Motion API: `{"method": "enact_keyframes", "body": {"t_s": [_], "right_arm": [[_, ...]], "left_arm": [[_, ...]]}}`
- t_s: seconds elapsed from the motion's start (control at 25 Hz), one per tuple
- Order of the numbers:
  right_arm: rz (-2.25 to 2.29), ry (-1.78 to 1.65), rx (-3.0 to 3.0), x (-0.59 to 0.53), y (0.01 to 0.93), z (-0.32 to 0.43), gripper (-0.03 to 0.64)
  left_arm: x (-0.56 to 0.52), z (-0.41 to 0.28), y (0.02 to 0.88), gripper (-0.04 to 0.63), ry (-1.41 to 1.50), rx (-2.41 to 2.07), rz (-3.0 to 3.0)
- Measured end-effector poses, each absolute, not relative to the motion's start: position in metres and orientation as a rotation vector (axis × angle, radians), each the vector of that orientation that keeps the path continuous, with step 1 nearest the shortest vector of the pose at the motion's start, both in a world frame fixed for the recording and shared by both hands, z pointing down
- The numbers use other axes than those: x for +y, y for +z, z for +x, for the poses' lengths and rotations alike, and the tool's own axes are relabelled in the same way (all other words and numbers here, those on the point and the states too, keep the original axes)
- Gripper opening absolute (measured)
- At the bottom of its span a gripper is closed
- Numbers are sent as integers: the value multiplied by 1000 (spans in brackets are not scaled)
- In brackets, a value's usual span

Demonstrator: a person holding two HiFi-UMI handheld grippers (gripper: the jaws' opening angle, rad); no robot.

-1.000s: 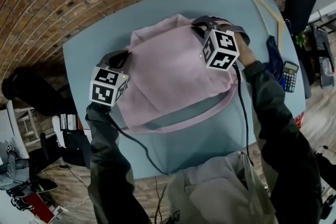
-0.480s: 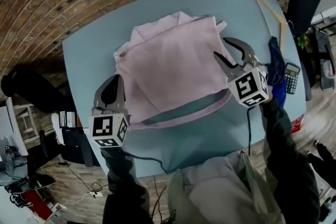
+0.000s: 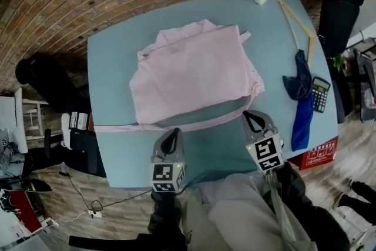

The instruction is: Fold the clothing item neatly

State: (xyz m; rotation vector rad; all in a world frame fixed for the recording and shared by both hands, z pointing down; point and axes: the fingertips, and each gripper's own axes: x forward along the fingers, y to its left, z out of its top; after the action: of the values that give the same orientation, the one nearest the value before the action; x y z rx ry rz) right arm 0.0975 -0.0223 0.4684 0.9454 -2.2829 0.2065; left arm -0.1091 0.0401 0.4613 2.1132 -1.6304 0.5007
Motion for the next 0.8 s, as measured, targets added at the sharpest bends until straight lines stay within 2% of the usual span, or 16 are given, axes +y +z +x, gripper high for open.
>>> {"method": "enact_keyframes", "body": {"t_s": [0.48,0.8], "right_arm": [[801,322,-2375,48,465,81,2],[854,304,-2372,69,450,54,2]], "left_arm": [[106,-78,454,8,421,-1759,2007],[111,-101,435,8,379,-1728,2093]]}}
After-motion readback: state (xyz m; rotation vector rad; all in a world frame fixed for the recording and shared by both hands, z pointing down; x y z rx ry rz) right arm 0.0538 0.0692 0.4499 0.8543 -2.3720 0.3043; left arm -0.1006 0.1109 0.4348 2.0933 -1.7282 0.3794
